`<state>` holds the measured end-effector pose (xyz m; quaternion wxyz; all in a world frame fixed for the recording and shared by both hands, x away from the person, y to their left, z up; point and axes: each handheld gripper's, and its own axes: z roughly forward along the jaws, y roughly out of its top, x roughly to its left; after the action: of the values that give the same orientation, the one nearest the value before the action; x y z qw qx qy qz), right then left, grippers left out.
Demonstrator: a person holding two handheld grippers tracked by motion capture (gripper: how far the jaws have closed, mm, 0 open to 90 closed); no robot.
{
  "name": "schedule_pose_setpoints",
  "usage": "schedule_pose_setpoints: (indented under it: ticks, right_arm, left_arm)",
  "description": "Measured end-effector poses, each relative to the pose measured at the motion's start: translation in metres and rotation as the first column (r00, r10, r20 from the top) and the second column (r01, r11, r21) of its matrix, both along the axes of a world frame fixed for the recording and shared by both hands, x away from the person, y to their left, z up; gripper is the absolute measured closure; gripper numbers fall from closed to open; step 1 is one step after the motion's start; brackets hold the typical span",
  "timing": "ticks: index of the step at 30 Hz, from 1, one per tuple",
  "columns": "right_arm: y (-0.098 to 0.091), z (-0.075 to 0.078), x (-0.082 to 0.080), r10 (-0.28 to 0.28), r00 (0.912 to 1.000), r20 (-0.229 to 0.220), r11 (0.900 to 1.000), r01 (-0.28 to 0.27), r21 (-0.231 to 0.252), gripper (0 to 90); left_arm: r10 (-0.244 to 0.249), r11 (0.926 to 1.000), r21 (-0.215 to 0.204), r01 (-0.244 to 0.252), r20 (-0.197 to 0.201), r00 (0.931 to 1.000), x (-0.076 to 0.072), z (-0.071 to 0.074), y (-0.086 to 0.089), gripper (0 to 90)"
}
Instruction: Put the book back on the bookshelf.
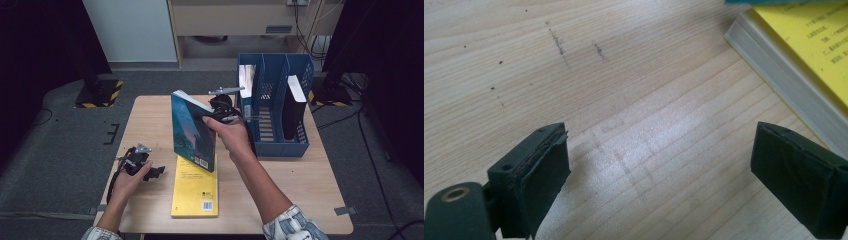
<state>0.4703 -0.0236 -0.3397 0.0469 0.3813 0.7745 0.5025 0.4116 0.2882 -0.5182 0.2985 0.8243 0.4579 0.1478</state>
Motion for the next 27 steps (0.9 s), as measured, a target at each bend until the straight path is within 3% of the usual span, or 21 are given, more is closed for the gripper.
schedule_pose_setpoints:
  ticks: [9, 20, 27]
  right_arm:
    - [-0.018, 0.009, -0.010, -0.011, 0.9999, 0.010, 0.9999, 0.011, -0.002, 73.7]
    - [-0.042, 0.012, -0.026, -0.015, 0.9997, 0.019, 0.9999, 0.015, -0.005, 73.6]
    - [-0.054, 0.010, -0.032, -0.019, 0.9998, 0.009, 0.9998, 0.019, 0.009, 73.6]
  left_arm:
    - [0.005, 0.9997, 0.024, -0.005, -0.016, 0.9999, 0.000, -0.005, 0.000, 6.6]
    - [0.015, 0.9989, 0.045, -0.015, -0.007, 0.9999, -0.001, -0.008, 0.000, 4.8]
    - [0.026, 0.9991, 0.033, -0.026, 0.006, 0.9996, -0.002, -0.010, -0.001, 2.9]
